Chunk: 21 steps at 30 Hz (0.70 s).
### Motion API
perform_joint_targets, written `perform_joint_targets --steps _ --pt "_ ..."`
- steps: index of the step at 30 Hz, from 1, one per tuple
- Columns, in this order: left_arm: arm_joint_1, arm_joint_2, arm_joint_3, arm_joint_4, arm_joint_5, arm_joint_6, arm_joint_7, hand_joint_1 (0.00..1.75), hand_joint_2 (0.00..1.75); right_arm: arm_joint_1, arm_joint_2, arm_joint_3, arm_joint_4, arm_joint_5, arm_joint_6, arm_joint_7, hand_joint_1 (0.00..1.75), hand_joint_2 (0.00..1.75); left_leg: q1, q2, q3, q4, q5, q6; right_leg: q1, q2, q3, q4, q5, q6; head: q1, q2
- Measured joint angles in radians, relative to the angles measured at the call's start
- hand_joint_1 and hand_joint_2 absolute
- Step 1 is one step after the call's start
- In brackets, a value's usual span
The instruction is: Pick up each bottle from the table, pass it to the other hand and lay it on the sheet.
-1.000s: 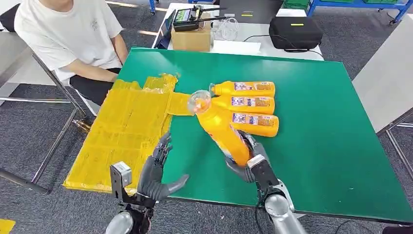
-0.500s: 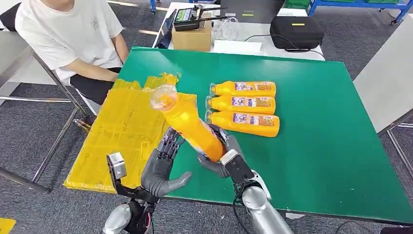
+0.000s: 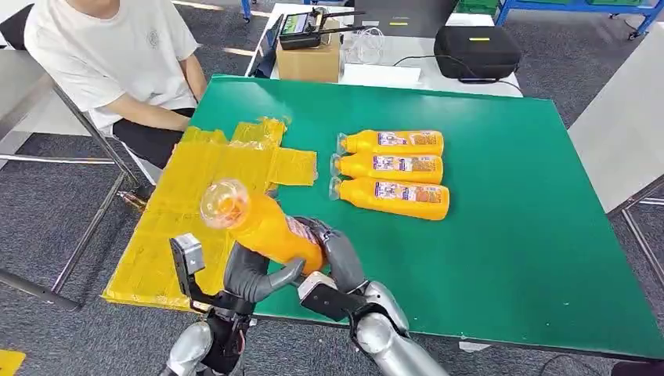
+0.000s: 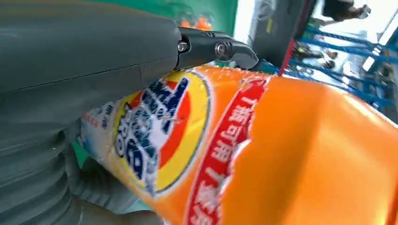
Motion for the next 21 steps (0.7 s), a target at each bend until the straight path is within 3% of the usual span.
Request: perform_joint_targets --steps 8,9,10,21 --pt "-0.007 0.0 0.003 0.008 0.003 0.031 0.015 0.0 1.75 -0.013 -0.001 0.031 0.021 0.003 -0.014 0.017 1.75 1.75 0.0 0.0 0.0 0.0 0.0 0.0 0.0 0.0 -0.001 0.0 0.0 0.0 0.0 0.0" --pt "-0.009 0.0 0.001 0.009 -0.011 0.046 0.004 0.12 1.75 -0.014 -0.001 0.037 0.024 0.002 -0.017 0.018 1.75 1.75 0.0 0.0 -0.001 0.0 0.0 0.0 0.0 0.0 -0.001 0.0 0.0 0.0 0.0 0.0" --pt "-0.012 0.0 0.0 0.01 -0.019 0.053 -0.003 1.75 1.75 -0.016 0.0 0.044 0.026 -0.001 -0.017 0.018 1.75 1.75 0.0 0.0 -0.001 0.0 0.0 0.0 0.0 0.0 -0.001 0.0 0.0 0.0 0.0 0.0" --pt "-0.011 0.001 0.019 0.008 0.068 0.01 -0.018 1.75 1.75 -0.042 0.008 0.068 0.058 -0.017 -0.023 0.011 1.75 1.75 0.0 0.0 -0.001 0.0 0.0 0.0 0.0 0.0 -0.001 0.0 0.0 0.0 0.0 0.0"
